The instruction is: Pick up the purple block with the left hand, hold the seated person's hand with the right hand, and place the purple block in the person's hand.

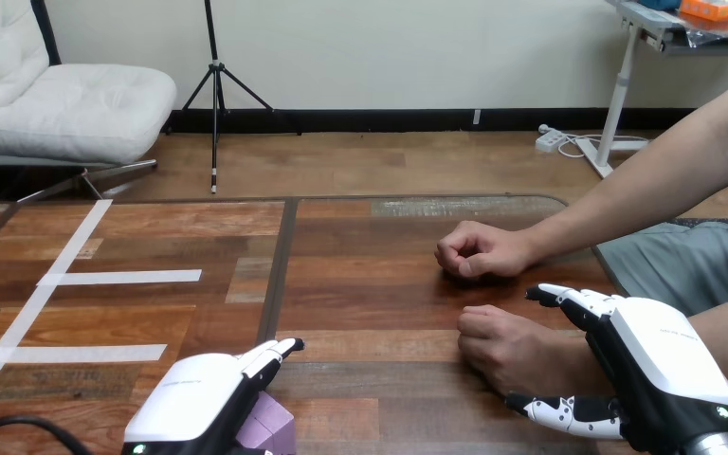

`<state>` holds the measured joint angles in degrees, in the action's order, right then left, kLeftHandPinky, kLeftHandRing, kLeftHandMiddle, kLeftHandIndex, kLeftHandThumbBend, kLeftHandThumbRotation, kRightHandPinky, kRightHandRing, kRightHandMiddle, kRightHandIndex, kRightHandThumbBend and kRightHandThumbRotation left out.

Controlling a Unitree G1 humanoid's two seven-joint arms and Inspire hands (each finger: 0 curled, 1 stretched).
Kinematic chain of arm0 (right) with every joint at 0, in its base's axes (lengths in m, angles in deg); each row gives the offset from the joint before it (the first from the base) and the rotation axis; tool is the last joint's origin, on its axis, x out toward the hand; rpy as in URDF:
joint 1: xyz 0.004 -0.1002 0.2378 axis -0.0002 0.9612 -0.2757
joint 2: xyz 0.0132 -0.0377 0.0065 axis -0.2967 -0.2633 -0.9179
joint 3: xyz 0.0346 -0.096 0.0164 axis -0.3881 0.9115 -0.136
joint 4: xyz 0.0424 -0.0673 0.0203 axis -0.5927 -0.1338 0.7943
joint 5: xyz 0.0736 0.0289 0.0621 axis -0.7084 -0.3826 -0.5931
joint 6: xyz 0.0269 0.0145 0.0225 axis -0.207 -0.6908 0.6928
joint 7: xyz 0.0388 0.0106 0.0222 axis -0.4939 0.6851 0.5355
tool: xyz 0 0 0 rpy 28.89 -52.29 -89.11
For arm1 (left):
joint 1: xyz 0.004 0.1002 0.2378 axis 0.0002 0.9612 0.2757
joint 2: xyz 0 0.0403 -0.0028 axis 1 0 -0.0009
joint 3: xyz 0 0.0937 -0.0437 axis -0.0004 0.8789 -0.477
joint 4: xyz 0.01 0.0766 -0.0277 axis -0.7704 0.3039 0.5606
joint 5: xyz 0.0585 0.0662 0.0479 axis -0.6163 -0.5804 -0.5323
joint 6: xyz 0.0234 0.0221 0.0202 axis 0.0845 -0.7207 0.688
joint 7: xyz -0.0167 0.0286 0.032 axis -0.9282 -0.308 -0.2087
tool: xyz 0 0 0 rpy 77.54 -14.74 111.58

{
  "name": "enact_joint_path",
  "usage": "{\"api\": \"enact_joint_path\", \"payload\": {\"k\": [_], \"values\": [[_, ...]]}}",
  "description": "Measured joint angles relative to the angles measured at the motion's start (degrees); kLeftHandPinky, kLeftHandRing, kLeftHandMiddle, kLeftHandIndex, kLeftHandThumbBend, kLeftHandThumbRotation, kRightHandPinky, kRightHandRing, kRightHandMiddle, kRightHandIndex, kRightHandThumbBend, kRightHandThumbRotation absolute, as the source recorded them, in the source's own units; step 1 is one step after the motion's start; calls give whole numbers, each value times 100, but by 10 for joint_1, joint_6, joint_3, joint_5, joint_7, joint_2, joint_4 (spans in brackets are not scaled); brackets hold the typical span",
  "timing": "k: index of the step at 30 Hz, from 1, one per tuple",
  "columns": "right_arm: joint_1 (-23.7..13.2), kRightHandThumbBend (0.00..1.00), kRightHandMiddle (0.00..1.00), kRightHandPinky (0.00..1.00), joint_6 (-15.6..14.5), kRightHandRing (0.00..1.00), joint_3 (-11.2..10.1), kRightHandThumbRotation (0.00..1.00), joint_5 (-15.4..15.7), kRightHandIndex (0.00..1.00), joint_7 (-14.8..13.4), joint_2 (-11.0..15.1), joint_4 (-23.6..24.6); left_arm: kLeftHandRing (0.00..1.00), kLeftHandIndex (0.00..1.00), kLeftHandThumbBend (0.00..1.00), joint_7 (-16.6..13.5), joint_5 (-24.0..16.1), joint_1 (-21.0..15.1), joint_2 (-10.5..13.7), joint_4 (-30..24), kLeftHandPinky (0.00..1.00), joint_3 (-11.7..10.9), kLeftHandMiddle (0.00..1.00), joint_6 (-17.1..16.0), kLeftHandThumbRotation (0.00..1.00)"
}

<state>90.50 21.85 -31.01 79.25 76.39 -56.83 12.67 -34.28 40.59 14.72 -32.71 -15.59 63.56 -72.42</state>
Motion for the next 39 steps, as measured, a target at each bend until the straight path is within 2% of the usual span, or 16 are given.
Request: {"api": "enact_joint_path", "payload": {"k": [7, 13, 18, 22, 26, 27, 29, 30, 32, 37, 39], "values": [[-2, 69, 84, 93, 0, 89, 0, 30, 0, 84, 0, 0, 0, 91, 95, 86, 0, -45, 8, -6, -43, 89, 0, 95, 37, 72], [-3, 70, 84, 93, 0, 89, 0, 29, 0, 84, 1, 0, 0, 92, 96, 85, -2, -60, 9, -7, -60, 91, 0, 96, 51, 72], [-3, 70, 84, 93, 0, 89, 0, 28, 0, 84, 2, 0, 0, 90, 95, 84, -3, -66, 9, -9, -64, 87, 0, 94, 58, 72], [-3, 70, 84, 93, 0, 89, 0, 29, 0, 84, 4, 0, 0, 87, 92, 83, -3, -70, 10, -10, -64, 79, 0, 92, 64, 72], [-3, 70, 84, 93, 0, 88, 0, 29, 0, 84, 4, 0, 0, 78, 87, 82, -3, -77, 10, -12, -64, 62, 0, 86, 72, 70], [-3, 70, 84, 93, 0, 88, 0, 29, 0, 84, 4, 0, 0, 74, 83, 81, -3, -78, 10, -13, -64, 54, 0, 82, 75, 69], [-3, 70, 84, 93, 0, 88, 0, 29, 0, 84, 4, 0, 0, 72, 82, 81, -3, -79, 10, -16, -64, 51, 0, 81, 81, 68], [-3, 70, 84, 93, 0, 89, 0, 30, 0, 84, 4, 0, 0, 64, 76, 78, -3, -81, 10, -18, -65, 44, 0, 74, 86, 65], [-3, 70, 84, 93, 1, 89, 0, 30, 0, 84, 4, 0, 0, 58, 71, 75, -2, -86, 10, -23, -65, 38, 0, 69, 98, 61], [-3, 70, 84, 93, 4, 88, 0, 30, 0, 84, 4, 1, 0, 46, 60, 61, 3, -97, 9, -39, -67, 29, 0, 57, 135, 51], [-3, 70, 84, 93, 5, 88, 0, 30, 0, 84, 4, 1, 0, 42, 57, 52, 5, -103, 8, -45, -70, 26, 0, 53, 148, 48]]}}
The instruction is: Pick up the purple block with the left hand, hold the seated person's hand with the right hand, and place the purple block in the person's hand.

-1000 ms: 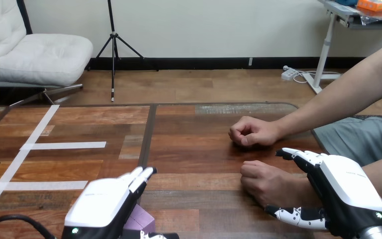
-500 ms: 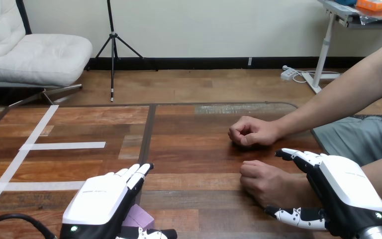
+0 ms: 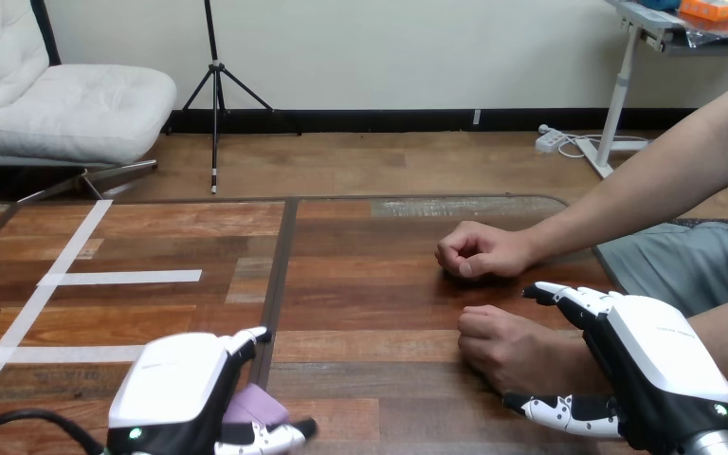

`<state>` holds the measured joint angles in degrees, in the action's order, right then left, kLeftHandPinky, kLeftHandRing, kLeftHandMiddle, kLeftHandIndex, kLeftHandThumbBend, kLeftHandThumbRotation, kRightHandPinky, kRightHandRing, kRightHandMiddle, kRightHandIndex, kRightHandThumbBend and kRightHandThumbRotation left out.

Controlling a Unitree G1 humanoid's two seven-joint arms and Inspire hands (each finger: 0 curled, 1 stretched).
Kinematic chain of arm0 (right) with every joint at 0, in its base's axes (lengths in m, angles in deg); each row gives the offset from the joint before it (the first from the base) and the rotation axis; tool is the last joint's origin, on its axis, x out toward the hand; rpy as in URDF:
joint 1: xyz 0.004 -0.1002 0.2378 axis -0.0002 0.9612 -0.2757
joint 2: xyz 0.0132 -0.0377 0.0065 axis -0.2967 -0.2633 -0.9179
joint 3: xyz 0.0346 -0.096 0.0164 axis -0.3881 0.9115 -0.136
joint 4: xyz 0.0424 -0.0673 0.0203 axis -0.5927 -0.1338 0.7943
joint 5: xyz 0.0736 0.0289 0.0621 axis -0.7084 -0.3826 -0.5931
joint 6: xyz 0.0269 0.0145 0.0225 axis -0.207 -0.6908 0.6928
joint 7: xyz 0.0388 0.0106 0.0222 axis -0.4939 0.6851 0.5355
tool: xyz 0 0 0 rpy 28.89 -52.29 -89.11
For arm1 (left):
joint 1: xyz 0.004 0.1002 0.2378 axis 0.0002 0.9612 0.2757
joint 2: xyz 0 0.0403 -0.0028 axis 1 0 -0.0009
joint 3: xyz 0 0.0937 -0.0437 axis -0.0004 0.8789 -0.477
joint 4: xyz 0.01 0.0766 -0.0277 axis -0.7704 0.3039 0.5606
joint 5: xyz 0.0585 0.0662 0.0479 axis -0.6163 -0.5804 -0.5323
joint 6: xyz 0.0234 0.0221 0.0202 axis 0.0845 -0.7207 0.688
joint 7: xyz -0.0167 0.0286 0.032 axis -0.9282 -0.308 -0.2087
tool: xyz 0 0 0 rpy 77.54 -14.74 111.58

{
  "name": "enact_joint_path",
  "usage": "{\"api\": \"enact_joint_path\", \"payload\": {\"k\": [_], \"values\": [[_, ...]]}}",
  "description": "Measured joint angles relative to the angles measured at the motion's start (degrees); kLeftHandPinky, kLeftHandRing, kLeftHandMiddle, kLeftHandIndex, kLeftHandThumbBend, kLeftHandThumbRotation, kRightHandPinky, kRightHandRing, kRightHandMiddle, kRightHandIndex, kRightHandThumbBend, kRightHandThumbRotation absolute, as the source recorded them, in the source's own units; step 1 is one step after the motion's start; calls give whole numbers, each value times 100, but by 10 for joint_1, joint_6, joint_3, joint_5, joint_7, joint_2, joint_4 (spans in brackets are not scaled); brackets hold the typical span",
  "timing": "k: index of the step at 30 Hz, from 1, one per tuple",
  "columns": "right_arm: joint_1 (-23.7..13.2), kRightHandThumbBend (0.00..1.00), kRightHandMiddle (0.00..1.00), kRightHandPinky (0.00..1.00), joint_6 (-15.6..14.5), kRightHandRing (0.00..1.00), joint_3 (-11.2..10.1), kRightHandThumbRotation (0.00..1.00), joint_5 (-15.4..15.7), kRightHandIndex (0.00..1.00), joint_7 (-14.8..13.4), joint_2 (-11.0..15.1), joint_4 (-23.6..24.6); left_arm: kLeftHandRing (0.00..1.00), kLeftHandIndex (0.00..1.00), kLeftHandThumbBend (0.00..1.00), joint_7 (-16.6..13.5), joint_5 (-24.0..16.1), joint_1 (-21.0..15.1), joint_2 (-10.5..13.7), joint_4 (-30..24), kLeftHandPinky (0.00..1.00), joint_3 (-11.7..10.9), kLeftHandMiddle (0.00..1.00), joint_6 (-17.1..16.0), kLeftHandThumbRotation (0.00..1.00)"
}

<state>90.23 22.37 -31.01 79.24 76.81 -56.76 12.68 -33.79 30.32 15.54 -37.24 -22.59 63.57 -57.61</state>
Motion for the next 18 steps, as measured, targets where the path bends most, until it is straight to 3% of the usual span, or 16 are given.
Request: {"api": "enact_joint_path", "payload": {"k": [9, 18], "values": [[-1, 70, 84, 93, 0, 88, 0, 29, 0, 84, 1, 0, 0, 20, 45, 16, 24, -46, -21, -16, -8, 11, 13, 31, 56, 34], [-1, 70, 84, 93, 0, 89, 0, 28, 0, 84, 4, 0, 0, 6, 40, 5, 102, -102, -59, -21, -9, 2, 34, 14, 115, 33]]}}
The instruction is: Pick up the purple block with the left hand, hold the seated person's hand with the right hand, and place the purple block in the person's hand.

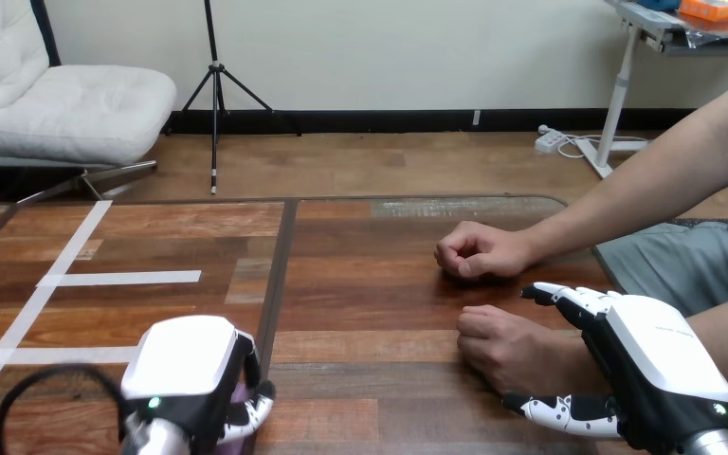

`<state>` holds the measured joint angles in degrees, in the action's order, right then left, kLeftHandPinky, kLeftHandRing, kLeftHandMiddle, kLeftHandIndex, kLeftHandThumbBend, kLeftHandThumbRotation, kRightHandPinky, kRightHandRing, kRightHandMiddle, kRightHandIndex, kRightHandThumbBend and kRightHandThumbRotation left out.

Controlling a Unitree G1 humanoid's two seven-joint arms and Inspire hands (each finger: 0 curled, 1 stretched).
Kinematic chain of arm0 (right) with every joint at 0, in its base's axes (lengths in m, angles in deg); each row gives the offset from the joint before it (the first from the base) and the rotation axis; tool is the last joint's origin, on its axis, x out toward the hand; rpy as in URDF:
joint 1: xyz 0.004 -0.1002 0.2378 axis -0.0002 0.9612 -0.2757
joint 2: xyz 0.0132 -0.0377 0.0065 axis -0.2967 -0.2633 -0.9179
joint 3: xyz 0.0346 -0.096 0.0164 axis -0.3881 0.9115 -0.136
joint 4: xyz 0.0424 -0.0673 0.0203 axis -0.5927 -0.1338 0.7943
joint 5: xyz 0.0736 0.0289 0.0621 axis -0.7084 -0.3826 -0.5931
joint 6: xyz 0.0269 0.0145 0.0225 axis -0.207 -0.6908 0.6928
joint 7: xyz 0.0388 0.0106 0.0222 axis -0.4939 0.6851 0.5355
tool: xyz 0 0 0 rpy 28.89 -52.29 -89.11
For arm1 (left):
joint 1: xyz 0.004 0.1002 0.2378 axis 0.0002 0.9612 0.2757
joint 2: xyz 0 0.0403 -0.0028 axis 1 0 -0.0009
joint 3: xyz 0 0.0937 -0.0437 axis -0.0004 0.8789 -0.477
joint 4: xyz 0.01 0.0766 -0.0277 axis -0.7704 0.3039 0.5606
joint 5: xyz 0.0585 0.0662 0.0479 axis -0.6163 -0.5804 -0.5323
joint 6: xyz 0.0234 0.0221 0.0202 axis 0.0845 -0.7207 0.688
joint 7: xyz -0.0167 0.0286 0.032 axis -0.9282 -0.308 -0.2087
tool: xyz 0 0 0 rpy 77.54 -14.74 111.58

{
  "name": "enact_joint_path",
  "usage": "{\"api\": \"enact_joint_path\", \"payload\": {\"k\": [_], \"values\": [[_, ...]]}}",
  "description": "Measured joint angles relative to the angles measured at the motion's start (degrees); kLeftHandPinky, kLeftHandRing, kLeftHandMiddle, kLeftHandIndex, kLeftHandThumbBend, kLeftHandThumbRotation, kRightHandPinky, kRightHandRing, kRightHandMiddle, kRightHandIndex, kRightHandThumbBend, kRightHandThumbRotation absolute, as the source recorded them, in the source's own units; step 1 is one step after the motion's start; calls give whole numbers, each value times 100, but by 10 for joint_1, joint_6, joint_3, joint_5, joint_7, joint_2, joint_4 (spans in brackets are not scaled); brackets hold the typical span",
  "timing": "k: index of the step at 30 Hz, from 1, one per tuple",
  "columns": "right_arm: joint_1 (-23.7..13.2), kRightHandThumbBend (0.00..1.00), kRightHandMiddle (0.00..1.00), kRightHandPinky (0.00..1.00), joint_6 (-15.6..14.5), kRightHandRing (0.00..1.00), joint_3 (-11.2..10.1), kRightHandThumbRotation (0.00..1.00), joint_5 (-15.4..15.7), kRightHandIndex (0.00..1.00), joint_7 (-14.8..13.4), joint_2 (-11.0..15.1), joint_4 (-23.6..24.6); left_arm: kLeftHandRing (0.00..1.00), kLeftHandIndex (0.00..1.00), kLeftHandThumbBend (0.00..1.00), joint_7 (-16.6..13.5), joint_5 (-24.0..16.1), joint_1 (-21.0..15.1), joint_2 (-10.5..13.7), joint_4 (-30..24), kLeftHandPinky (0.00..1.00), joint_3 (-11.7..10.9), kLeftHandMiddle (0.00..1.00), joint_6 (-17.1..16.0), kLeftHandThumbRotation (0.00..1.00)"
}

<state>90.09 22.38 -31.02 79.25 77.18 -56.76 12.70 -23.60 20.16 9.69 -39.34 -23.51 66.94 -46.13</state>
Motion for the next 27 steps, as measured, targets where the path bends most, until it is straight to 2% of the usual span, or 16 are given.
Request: {"api": "enact_joint_path", "payload": {"k": [1, 5, 6, 7, 15, 21, 27], "values": [[0, 70, 84, 93, 0, 89, 0, 28, 0, 84, 0, 0, 0, 6, 40, 5, 9, -4, -4, 0, 0, 1, 2, 14, 5, 33], [0, 70, 84, 93, -1, 89, 0, 26, 0, 84, 2, 0, 0, 4, 41, 37, 46, -19, -15, 1, 2, 0, 9, 12, 26, 33], [0, 71, 84, 94, -1, 89, 0, 26, 0, 84, 2, 0, 0, 4, 42, 48, 54, -20, -15, 0, 2, 0, 11, 12, 31, 32], [0, 71, 84, 93, -1, 88, 0, 25, 0, 84, 2, 0, 0, 4, 42, 54, 62, -21, -16, 1, 3, 0, 13, 13, 35, 32], [0, 71, 83, 94, -3, 88, -2, 25, 0, 84, 3, 0, 0, 6, 45, 86, 102, -42, -32, 1, 2, 0, 25, 15, 57, 33], [0, 71, 83, 94, -4, 88, -2, 26, 1, 83, 8, 0, 1, 6, 47, 95, 122, -56, -41, 2, 2, 0, 31, 16, 63, 36], [0, 71, 83, 94, -5, 88, -2, 27, 1, 83, 10, 0, 1, 5, 49, 99, 135, -61, -47, 3, 2, 0, 33, 15, 65, 38]]}}
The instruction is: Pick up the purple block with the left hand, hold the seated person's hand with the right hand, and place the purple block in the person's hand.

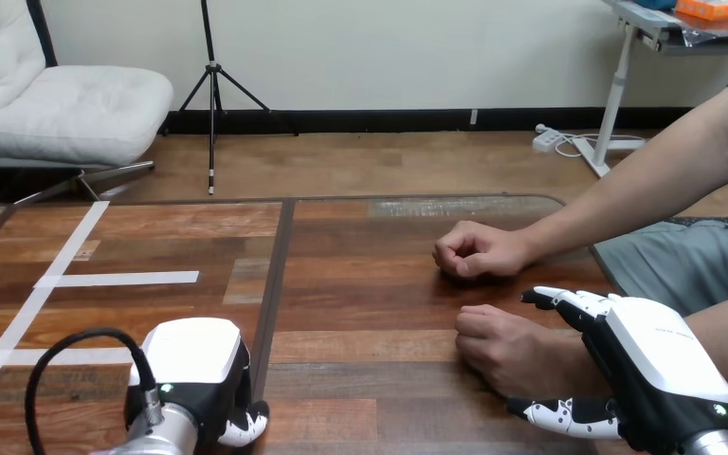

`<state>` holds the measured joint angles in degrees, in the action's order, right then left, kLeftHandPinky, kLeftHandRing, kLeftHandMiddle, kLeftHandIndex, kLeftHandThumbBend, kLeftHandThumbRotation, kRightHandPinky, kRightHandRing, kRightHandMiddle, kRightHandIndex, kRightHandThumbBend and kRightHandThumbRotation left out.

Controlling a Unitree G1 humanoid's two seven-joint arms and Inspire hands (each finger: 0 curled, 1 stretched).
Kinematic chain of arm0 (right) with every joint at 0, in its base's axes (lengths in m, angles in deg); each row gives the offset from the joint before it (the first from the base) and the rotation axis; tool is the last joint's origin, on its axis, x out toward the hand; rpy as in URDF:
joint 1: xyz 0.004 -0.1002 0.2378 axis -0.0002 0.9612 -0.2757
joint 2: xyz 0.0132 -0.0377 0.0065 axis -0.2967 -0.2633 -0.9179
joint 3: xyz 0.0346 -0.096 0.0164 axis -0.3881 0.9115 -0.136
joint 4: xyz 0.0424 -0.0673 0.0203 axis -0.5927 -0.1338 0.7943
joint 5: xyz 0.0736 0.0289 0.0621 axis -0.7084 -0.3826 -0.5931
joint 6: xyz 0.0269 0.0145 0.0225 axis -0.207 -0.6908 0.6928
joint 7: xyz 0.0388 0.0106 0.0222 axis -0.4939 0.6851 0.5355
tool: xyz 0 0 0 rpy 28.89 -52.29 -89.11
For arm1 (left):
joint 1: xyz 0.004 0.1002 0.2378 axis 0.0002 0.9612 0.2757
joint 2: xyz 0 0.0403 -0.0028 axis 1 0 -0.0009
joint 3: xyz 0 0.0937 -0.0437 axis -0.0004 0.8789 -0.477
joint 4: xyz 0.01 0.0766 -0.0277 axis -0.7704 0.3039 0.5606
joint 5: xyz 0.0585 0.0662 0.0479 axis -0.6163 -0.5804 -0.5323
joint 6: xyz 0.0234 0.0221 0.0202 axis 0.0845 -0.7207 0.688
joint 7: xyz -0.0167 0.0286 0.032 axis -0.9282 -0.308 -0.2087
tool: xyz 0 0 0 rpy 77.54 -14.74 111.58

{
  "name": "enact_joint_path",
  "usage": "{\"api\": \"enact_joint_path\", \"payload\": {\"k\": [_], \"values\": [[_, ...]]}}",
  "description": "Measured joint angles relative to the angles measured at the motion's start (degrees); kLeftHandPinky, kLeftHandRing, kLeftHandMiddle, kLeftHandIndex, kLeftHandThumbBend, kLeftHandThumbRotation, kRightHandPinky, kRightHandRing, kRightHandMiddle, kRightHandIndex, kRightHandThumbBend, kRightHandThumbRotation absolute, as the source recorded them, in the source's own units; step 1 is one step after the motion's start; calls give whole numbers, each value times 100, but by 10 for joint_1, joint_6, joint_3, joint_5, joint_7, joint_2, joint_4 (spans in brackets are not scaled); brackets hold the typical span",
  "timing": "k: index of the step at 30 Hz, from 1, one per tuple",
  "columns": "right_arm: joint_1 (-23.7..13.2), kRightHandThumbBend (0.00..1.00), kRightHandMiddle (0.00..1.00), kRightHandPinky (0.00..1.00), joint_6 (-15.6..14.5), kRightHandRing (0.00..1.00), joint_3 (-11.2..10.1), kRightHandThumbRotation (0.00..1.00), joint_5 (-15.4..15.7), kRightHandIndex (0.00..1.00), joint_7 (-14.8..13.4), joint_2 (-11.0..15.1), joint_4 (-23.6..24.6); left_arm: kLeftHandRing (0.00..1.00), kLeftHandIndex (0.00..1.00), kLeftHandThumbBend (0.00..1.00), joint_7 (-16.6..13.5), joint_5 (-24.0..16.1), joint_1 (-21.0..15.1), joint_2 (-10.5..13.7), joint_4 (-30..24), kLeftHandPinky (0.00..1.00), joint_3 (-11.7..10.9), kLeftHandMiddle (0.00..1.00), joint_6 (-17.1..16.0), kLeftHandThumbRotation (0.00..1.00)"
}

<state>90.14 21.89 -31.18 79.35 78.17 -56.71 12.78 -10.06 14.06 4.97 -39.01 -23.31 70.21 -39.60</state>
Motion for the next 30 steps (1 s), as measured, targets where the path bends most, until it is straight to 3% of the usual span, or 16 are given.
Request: {"api": "enact_joint_path", "payload": {"k": [22, 28, 30], "values": [[0, 71, 83, 94, -1, 89, 0, 29, 0, 83, 0, 0, 0, 7, 48, 80, -9, 12, -2, 1, 1, 1, -1, 17, -2, 39], [0, 71, 83, 94, -1, 89, 0, 29, 0, 83, 1, 0, 0, 8, 42, 73, -36, 30, 4, 5, 7, 2, -3, 18, -15, 37], [0, 71, 83, 94, -1, 89, 0, 30, 0, 83, 1, 0, 0, 8, 39, 67, -51, 39, 8, 7, 10, 2, -5, 18, -22, 36]]}}
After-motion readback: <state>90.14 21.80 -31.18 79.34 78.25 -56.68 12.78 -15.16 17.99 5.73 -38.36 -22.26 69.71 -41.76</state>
